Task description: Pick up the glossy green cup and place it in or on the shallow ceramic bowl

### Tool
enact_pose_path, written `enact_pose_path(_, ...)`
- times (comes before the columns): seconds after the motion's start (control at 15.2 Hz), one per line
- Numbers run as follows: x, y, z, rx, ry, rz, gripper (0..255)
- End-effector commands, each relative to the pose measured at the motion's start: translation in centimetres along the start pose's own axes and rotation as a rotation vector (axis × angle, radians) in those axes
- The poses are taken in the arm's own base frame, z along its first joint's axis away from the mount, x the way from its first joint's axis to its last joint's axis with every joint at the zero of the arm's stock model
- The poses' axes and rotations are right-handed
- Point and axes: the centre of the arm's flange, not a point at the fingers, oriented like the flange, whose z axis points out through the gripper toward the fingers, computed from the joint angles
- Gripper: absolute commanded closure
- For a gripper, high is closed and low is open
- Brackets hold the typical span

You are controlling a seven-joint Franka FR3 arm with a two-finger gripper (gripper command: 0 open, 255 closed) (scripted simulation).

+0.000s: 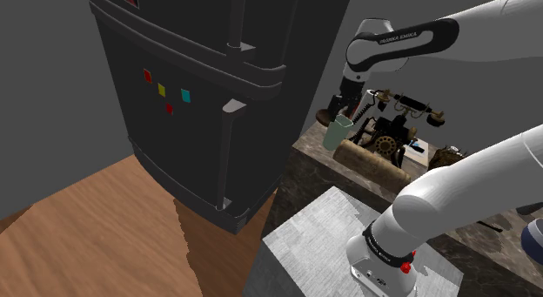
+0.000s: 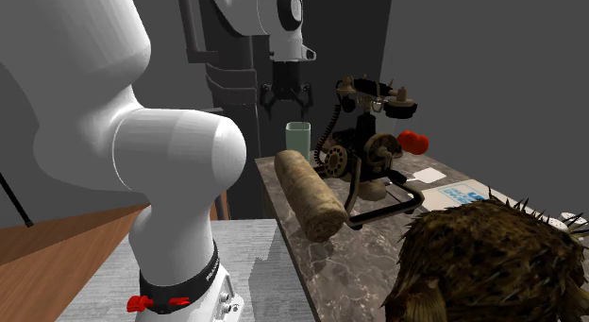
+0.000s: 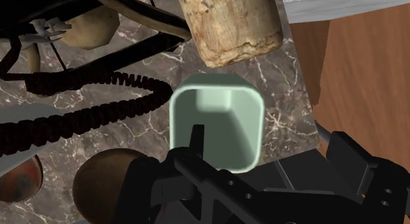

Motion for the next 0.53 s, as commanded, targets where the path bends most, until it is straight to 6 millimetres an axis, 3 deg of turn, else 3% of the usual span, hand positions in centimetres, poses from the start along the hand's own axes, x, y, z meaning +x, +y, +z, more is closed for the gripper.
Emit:
enact_pose_path(0.0,0.2,0.1,1.0,0.000,0.001,0.000,0)
enact_pose_path(0.2,0.2,0.1,2.4,0.000,0.001,0.000,0)
enact_pose_path(0.46,0.2,0.1,2.4,0.000,0.001,0.000,0)
